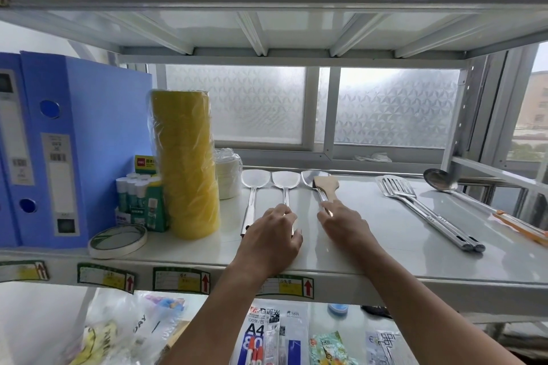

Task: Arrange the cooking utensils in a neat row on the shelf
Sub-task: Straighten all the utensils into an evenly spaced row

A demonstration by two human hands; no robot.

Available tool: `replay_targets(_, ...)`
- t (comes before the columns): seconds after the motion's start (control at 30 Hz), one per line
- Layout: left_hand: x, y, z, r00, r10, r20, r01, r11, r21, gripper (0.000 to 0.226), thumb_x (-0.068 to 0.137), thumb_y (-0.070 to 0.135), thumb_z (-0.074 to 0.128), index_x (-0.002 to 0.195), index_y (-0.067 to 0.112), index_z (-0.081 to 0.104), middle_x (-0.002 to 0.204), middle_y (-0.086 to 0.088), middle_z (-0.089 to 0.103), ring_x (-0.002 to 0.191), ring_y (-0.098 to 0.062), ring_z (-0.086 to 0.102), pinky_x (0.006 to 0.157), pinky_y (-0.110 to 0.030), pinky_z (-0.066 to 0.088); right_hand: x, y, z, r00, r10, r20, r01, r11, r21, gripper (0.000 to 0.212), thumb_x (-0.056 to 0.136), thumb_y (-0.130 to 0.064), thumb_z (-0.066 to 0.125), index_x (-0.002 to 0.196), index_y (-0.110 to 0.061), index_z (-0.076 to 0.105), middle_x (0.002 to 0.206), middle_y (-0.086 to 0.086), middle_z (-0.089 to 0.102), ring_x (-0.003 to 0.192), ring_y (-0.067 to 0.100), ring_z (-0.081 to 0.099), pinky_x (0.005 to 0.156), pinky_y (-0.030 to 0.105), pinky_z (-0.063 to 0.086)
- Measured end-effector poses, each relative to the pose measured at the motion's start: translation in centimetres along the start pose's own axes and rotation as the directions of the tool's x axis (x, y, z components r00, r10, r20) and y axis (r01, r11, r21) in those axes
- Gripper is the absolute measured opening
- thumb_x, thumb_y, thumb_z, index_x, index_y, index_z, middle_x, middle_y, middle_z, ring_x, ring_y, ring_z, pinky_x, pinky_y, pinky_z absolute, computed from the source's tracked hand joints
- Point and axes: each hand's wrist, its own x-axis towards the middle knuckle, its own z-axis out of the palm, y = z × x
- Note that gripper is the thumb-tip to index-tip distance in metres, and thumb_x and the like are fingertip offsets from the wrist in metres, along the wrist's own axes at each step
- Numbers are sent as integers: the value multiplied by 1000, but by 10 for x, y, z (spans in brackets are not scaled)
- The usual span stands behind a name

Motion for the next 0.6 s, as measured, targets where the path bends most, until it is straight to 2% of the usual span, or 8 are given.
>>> replay_targets(0.1,-1,-1,1,1000,2,-1,-2,1000,3,43,99,35,49,133,12,61,135,4,58,122,-15,56,92,-27,46,5,8,-1,997,41,-71,-26,979,202,33,96,-26,35,113,-19,63,125,11,66,110,33,60,98,43,47)
replay_targets(0.13,-1,-1,0,1000,2,-1,-2,1000,4,43,99,34,49,134,12,61,135,4,57,122,-14,56,92,-27,46,6,9,-2,993,77,-94,-49,962,269,32,97,-22,36,114,-16,63,117,12,67,104,32,62,94,41,49)
replay_targets(0.23,-1,0,0,1000,6,0,-6,1000,1,43,99,34,48,134,12,60,135,4,57,122,-14,56,93,-27,46,14,16,-5,985,151,-89,-110,928,357,45,96,-13,42,139,-15,54,114,14,69,88,27,68,77,31,51)
replay_targets(0.3,-1,0,-1,1000,9,-2,-9,1000,-2,43,99,34,48,135,12,60,135,4,58,122,-14,56,92,-26,46,19,19,-7,988,136,-72,-102,930,354,46,92,-9,43,137,-13,55,102,12,73,75,24,67,69,31,53)
replay_targets(0.37,-2,0,-1,1000,7,-2,-7,1000,0,43,99,34,48,135,12,60,135,4,58,122,-14,56,93,-26,46,21,21,-10,989,133,-65,-101,927,361,36,93,-8,44,127,-10,58,86,9,73,70,23,66,72,36,57)
replay_targets(0.43,-2,0,-1,1000,3,3,-3,1000,4,43,99,34,48,134,12,60,135,3,57,122,-15,56,94,-28,47,22,21,-12,989,139,-53,-107,914,391,31,96,-8,45,123,-2,59,75,8,70,63,23,64,67,36,54)
replay_targets(0.53,-1,0,0,1000,-3,10,3,1000,3,43,99,34,47,134,12,60,136,3,57,123,-15,56,94,-29,47,31,22,-15,986,165,5,-150,880,451,36,93,3,49,127,7,57,73,10,62,58,23,56,60,35,46)
replay_targets(0.6,-1,0,0,1000,-3,11,3,1000,7,43,99,34,47,134,12,60,136,3,57,123,-15,55,95,-30,47,36,24,-18,982,184,47,-185,872,452,44,92,5,54,136,7,52,89,17,66,70,24,56,65,33,44)
